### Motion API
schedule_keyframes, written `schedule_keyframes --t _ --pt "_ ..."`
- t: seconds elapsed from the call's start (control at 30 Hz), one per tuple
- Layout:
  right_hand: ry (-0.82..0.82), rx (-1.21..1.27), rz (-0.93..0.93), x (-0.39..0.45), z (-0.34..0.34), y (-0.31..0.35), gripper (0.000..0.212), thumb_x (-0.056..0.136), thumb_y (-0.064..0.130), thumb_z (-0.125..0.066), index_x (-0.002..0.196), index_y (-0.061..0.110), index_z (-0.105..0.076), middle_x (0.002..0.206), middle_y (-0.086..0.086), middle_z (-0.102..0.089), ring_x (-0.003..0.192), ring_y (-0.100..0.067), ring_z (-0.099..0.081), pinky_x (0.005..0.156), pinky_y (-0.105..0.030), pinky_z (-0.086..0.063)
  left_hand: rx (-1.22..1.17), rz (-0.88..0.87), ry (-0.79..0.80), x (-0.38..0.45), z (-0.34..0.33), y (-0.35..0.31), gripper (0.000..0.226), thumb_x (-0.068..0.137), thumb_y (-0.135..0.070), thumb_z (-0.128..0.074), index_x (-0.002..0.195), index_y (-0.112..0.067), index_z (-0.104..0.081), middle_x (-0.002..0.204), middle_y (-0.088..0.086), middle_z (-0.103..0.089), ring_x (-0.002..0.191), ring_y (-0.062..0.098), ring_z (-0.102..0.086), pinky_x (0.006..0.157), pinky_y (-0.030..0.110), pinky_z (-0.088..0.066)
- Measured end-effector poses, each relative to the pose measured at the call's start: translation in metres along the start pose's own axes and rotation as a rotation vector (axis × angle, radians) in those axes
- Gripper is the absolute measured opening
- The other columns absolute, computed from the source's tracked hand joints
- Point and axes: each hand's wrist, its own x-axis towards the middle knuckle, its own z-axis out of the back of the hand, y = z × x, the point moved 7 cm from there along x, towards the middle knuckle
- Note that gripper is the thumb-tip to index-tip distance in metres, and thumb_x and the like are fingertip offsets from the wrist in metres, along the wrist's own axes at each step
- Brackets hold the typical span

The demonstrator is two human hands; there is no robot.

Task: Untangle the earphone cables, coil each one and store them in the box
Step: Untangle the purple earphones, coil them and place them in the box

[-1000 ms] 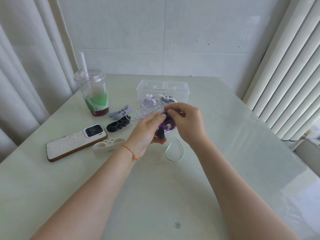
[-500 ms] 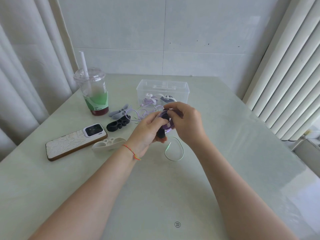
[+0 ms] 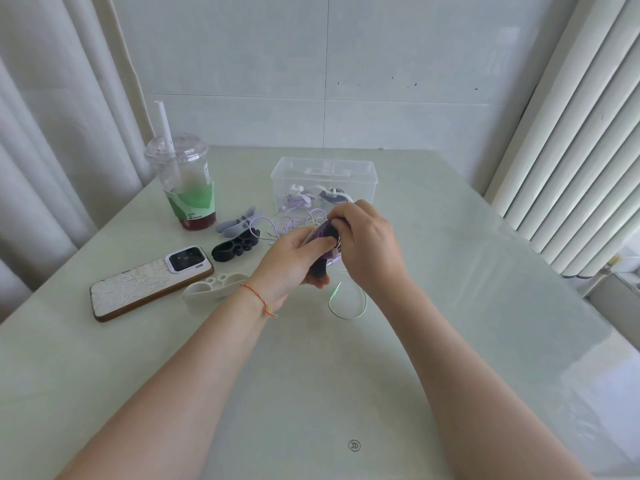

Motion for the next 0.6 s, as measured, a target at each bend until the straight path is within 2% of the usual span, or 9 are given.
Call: schedule_keyframes --t 0.23,0.37,0.47,0.6 --pt "0.101 -0.191 0.022 -0.003 -0.005 0.007 0.014 0.093 0.008 -0.051 0.1 0.003 -0.062 0.099 -0.012 -0.053 0.078 -0.037 -0.053 0.062 -0.046 -0.048 0.056 0.006 0.007 -0.001 0.003 -0.001 0.007 0.092 -0.012 -0.059 0.086 -0.009 -0.059 0.066 -0.003 -0.061 0.049 0.024 -0.052 0.053 0.031 -0.052" --pt "0.121 -0.091 -0.013 -0.001 -0.008 -0.001 0.015 0.095 0.006 -0.047 0.094 -0.001 -0.061 0.096 -0.014 -0.055 0.078 -0.036 -0.053 0.069 -0.044 -0.045 0.13 0.022 0.023 -0.001 0.002 0.001 0.01 0.091 -0.012 -0.058 0.082 -0.011 -0.061 0.071 0.0 -0.062 0.048 0.024 -0.052 0.051 0.028 -0.05" --pt "0.14 -0.019 -0.061 0.0 -0.01 -0.008 0.014 0.093 0.004 -0.049 0.093 0.001 -0.063 0.093 -0.01 -0.061 0.084 -0.03 -0.056 0.074 -0.035 -0.043 0.183 0.022 0.029 -0.001 0.002 0.003 0.008 0.09 -0.015 -0.06 0.084 -0.01 -0.062 0.073 0.003 -0.063 0.05 0.025 -0.053 0.049 0.027 -0.049" --pt "0.149 0.143 -0.18 0.002 -0.009 -0.018 0.014 0.091 0.003 -0.054 0.093 0.006 -0.068 0.083 0.0 -0.065 0.08 -0.018 -0.058 0.068 -0.013 -0.042 0.186 0.015 0.015 0.0 0.004 0.002 0.004 0.089 -0.015 -0.061 0.088 -0.012 -0.064 0.073 0.002 -0.064 0.052 0.026 -0.054 0.05 0.028 -0.05"
